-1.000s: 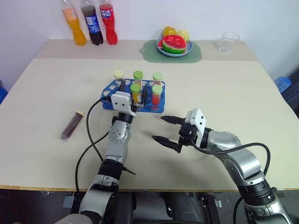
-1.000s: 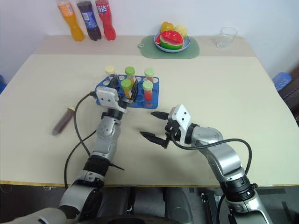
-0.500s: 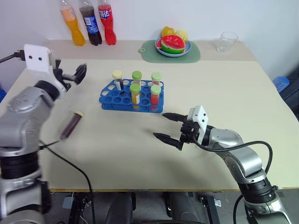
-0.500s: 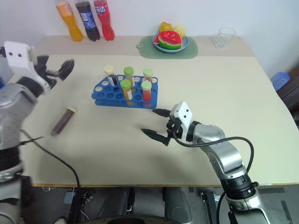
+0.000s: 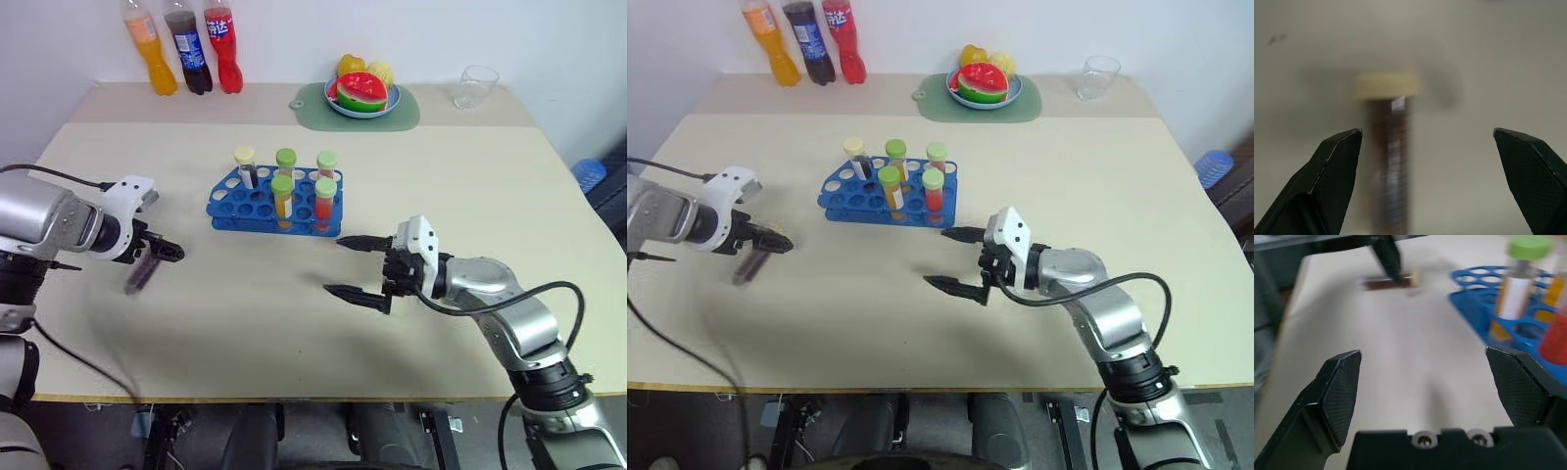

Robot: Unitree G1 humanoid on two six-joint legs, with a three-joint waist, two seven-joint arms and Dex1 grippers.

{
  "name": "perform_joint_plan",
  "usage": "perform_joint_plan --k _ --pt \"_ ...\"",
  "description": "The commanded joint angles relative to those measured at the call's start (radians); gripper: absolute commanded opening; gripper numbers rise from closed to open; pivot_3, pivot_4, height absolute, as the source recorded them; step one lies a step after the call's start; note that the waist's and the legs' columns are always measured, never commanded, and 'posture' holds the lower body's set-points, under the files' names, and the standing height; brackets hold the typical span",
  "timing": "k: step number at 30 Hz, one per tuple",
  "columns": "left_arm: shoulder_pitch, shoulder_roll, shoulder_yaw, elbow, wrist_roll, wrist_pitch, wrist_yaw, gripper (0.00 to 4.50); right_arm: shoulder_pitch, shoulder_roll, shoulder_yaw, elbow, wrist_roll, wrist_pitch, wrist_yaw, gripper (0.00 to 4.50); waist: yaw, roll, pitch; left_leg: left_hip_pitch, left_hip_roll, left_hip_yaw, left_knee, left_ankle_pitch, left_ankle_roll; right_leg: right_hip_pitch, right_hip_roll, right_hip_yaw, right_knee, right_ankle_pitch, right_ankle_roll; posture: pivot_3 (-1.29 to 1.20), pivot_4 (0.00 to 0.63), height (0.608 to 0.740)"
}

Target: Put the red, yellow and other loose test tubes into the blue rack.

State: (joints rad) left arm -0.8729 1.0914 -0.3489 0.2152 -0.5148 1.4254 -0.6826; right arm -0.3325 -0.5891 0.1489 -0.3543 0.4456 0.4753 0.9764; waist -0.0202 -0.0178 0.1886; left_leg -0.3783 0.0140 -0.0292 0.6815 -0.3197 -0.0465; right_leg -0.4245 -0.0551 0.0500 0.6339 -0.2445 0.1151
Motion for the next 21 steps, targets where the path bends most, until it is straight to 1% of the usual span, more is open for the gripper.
perform_joint_plan --k 1,3,4,6,7,9,11,12,14,17,19,20,21 --pt "-0.041 0.023 -0.075 0.050 0.090 -0.077 -0.088 4.41 -0.008 -0.014 -0.016 -0.066 0.032 0.008 0.013 4.50 0.002 0.000 0.000 0.000 0.000 0.000 0.000 0.000 0.000 0.000 0.000 0.000 0.000 0.000 0.000 0.00 0.150 0.734" --pt "-0.059 0.014 -0.099 0.088 0.128 -0.104 -0.122 4.41 -0.003 -0.014 -0.018 -0.071 0.028 0.007 0.003 4.50 0.003 0.000 0.000 -0.001 0.000 0.000 0.001 0.000 0.000 0.000 0.000 0.000 0.000 0.000 0.000 0.00 0.150 0.734" --pt "-0.066 0.006 -0.105 0.108 0.143 -0.113 -0.134 4.18 0.004 -0.013 -0.014 -0.069 0.021 0.001 0.000 4.50 0.004 0.000 0.000 -0.001 0.000 0.000 0.001 0.000 0.000 0.000 0.000 0.000 0.000 0.000 0.000 0.00 0.150 0.734" --pt "-0.072 -0.004 -0.111 0.133 0.167 -0.122 -0.155 3.57 0.013 -0.012 -0.009 -0.070 0.012 -0.005 -0.004 4.50 0.007 0.000 0.000 -0.002 0.000 0.000 0.001 0.000 0.000 -0.001 0.000 0.000 0.000 0.000 0.000 0.00 0.150 0.734" --pt "-0.065 -0.004 -0.110 0.135 0.176 -0.122 -0.163 3.13 0.016 -0.010 -0.005 -0.074 0.011 -0.004 -0.006 4.50 0.006 0.000 0.000 -0.003 0.000 0.000 0.001 0.000 0.000 -0.001 0.000 0.000 -0.001 0.000 0.000 0.00 0.150 0.734" --pt "-0.052 -0.003 -0.105 0.132 0.191 -0.121 -0.178 2.01 0.021 -0.010 -0.002 -0.081 0.013 -0.001 -0.010 4.50 0.005 0.000 0.000 -0.004 0.000 0.000 0.001 0.000 0.000 -0.002 0.000 0.000 0.000 0.000 0.000 0.00 0.150 0.734" --pt "-0.039 0.006 -0.086 0.134 0.206 -0.124 -0.183 0.99 0.021 -0.007 0.003 -0.083 0.015 0.002 -0.012 4.50 0.004 0.000 0.000 -0.004 0.000 -0.001 0.002 0.000 0.000 -0.003 0.000 0.000 0.000 0.000 0.000 0.00 0.150 0.734" --pt "-0.035 0.010 -0.077 0.135 0.211 -0.124 -0.184 0.70 0.021 -0.007 0.005 -0.084 0.015 0.002 -0.013 4.50 0.003 0.000 0.000 -0.004 0.000 0.000 0.002 0.000 0.000 -0.003 0.000 0.000 0.000 0.000 0.000 0.00 0.150 0.734" --pt "-0.034 0.016 -0.046 0.141 0.218 -0.114 -0.179 0.68 0.019 -0.006 0.006 -0.080 0.015 0.001 -0.012 4.50 0.002 0.000 0.000 -0.004 0.000 0.000 0.002 0.000 0.000 -0.003 0.000 0.000 0.000 0.000 0.000 0.00 0.150 0.734" --pt "-0.038 0.005 0.110 0.170 0.216 -0.129 -0.104 0.68 0.016 -0.006 0.006 -0.076 0.015 -0.001 -0.013 4.50 0.002 -0.002 0.001 -0.005 0.000 -0.001 0.002 0.000 0.000 -0.003 0.000 0.000 0.000 0.000 0.000 0.00 0.150 0.734" --pt "-0.028 -0.054 0.325 0.160 0.194 -0.222 0.017 0.68 0.019 -0.003 0.008 -0.077 0.014 -0.001 -0.017 4.50 0.004 -0.002 0.001 -0.006 0.000 -0.001 0.002 0.000 0.000 -0.005 0.000 0.000 0.001 0.000 0.000 0.00 0.150 0.734" --pt "0.008 -0.097 0.434 0.098 0.202 -0.330 0.105 0.68 0.021 -0.001 0.010 -0.078 0.015 -0.001 -0.018 4.50 0.006 -0.002 0.001 -0.006 0.000 -0.001 0.003 0.000 0.000 -0.005 -0.001 -0.001 0.001 0.000 0.000 0.00 0.150 0.734" --pt "0.037 -0.130 0.508 0.049 0.212 -0.406 0.166 0.68 0.023 -0.001 0.010 -0.078 0.016 -0.001 -0.019 4.50 0.008 -0.002 0.001 -0.007 0.000 -0.002 0.003 0.000 0.000 -0.005 -0.001 -0.001 0.001 0.000 0.000 0.00 0.150 0.734"
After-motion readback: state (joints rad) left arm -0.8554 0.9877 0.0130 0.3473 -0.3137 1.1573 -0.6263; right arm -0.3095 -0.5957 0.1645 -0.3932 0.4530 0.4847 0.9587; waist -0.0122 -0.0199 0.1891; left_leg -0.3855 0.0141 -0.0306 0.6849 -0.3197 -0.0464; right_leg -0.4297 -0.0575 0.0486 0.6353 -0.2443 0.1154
